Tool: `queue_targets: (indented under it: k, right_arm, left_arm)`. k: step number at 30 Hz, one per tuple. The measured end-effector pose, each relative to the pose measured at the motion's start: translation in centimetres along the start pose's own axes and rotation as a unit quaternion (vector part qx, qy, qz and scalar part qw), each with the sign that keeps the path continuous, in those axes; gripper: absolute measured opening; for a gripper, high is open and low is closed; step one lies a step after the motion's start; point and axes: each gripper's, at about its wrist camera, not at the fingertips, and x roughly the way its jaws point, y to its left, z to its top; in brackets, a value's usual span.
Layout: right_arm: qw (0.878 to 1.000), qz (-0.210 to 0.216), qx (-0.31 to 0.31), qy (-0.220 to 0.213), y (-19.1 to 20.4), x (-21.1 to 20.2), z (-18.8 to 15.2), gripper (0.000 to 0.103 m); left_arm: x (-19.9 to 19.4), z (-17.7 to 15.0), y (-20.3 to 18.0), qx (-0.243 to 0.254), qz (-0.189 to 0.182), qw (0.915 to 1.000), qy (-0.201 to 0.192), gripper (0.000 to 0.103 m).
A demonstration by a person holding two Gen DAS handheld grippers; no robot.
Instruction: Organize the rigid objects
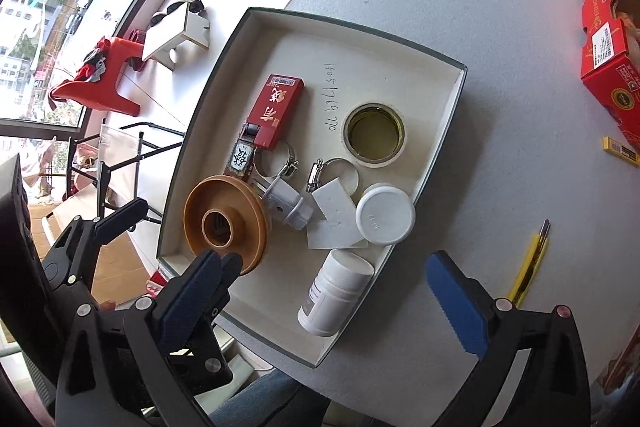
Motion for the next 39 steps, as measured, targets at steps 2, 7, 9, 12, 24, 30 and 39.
queue_targets:
  k: [2,7,9,12,24,30,39]
  right_arm:
    - [1.0,0.005,0.008,-0.007,-0.3,-0.6,-0.2,0.103]
    - [0.999,0.007,0.008,-0.044,-0.2,-2.9,-0.8,0.103]
    - [0.998,0.005,0.001,-0.06,0.0,-3.8,-1.1,0.103]
    - [0.998,-0.005,0.0,-0.069,0.2,-4.6,-1.7,0.103]
    - [0.999,-0.038,-0.002,-0.014,1.0,-3.0,-3.0,0.103]
    - [0.999,-0.043,-0.011,-0.013,1.4,-3.0,-2.9,0.103]
    - [0.999,-0.045,-0.009,-0.008,1.3,-2.8,-3.0,0.103]
  left_arm:
    - [-1.5,0.3,0.2,-0.01,0.006,0.9997,-0.019,0.103]
    - [-4.9,0.8,0.2,-0.01,0.057,0.9975,-0.04,0.103]
    - [-4.9,0.9,0.5,-0.011,0.025,0.9995,-0.014,0.103]
    - [-4.8,0.3,1.4,-0.037,0.01,0.9992,0.012,0.103]
    - [-4.1,-2.7,2.6,-0.044,0.044,0.9952,0.075,0.103]
    - [-4.2,-2.7,1.6,-0.022,0.041,0.9957,0.08,0.103]
    - [-4.0,-2.7,0.4,0.003,0.039,0.9957,0.084,0.103]
